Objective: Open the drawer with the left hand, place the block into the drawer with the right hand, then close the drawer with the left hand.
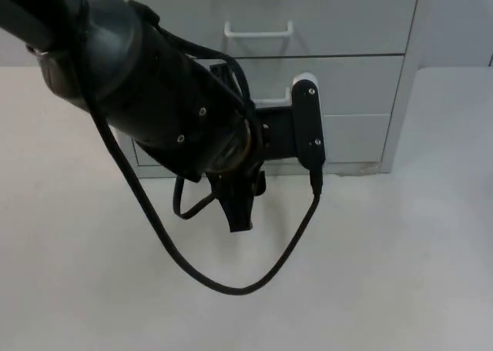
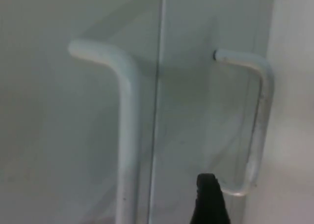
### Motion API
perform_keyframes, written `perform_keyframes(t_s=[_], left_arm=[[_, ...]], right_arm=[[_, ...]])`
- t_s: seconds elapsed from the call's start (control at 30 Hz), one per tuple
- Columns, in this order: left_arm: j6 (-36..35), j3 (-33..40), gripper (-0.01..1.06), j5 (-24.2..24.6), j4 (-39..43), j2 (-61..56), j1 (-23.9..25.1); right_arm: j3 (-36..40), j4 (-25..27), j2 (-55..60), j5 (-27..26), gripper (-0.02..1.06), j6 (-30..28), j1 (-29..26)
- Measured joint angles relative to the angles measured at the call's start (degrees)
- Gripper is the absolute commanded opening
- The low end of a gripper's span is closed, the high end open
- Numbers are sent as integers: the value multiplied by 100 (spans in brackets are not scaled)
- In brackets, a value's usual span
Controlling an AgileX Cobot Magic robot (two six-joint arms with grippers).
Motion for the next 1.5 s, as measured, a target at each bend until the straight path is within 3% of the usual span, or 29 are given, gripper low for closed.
perform_keyframes(t_s=[0.23, 0.53, 0.63, 0.67, 0.8, 1.13, 1.23, 1.5], left_arm=[[-178, -402, 54, 245, 154, 531, 27], [-205, -684, 54, 216, 131, 865, 63], [-229, -708, 39, 216, 116, 863, 63], [-233, -721, 39, 216, 113, 863, 63], [-243, -753, -1, 138, 113, 863, 89], [509, -818, 0, 268, -305, 864, -40], [1470, -811, 0, 445, -1284, 798, -247], [1934, 102, 0, 136, -2288, 212, -656]], right_arm=[[0, 0, 0, 0, 105, 0, 0], [0, 0, 0, 0, 105, -3, 0], [0, 0, 0, 0, 105, -3, 0], [0, 0, 0, 0, 105, -3, 0], [0, 0, 0, 0, 105, -3, 0], [0, 0, 0, -24, 105, -3, 0], [0, 0, 0, -45, 105, -3, 0], [0, -52, 0, -79, 105, -3, 0]])
